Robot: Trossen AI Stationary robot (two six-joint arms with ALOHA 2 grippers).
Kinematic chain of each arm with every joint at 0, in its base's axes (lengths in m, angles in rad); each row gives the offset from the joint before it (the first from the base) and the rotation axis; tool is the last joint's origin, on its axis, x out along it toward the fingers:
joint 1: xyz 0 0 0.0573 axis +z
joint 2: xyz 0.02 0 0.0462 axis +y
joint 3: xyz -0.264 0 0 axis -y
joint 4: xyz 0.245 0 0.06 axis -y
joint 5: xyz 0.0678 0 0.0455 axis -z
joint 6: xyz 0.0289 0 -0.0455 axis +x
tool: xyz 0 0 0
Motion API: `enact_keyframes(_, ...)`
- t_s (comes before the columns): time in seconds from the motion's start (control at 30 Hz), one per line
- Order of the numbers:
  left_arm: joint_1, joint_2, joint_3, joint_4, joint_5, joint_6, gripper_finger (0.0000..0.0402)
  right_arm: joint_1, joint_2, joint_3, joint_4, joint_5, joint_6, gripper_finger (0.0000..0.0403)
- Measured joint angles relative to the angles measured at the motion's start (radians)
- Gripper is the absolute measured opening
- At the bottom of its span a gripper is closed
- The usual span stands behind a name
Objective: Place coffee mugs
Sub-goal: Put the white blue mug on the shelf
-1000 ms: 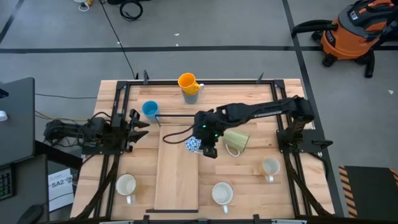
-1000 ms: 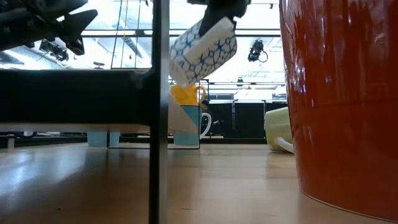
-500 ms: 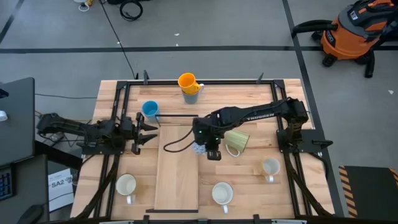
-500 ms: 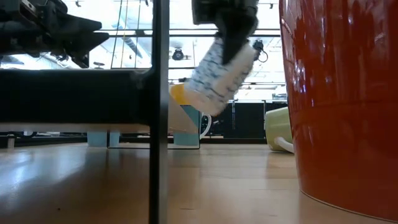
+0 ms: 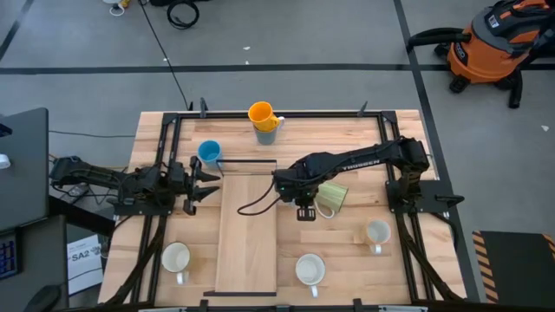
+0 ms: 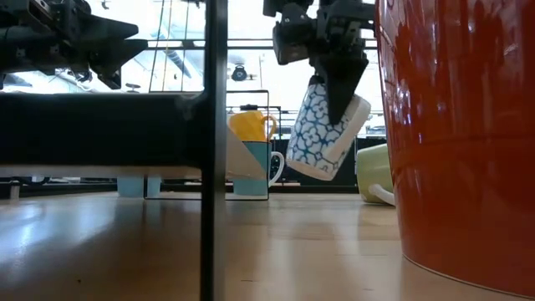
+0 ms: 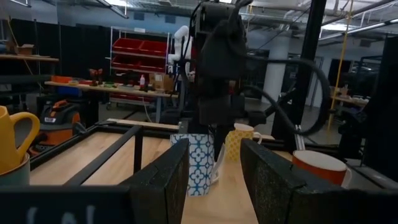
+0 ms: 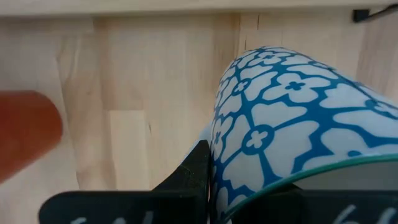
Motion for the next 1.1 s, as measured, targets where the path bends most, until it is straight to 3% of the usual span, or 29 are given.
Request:
enact_keyframes(0.63, 0.0, 0.0, 0.0, -0.001, 0.0, 0.001, 0.0151, 0.0, -0.001, -0.133, 0.132, -0.016, 0.012, 0.0044)
enact_keyframes(1.1, 0.0, 0.0, 0.0, -0.001, 0.0, 0.002, 0.0151, 0.0, -0.002, -0.143, 0.145, -0.019, 0.009, 0.0055)
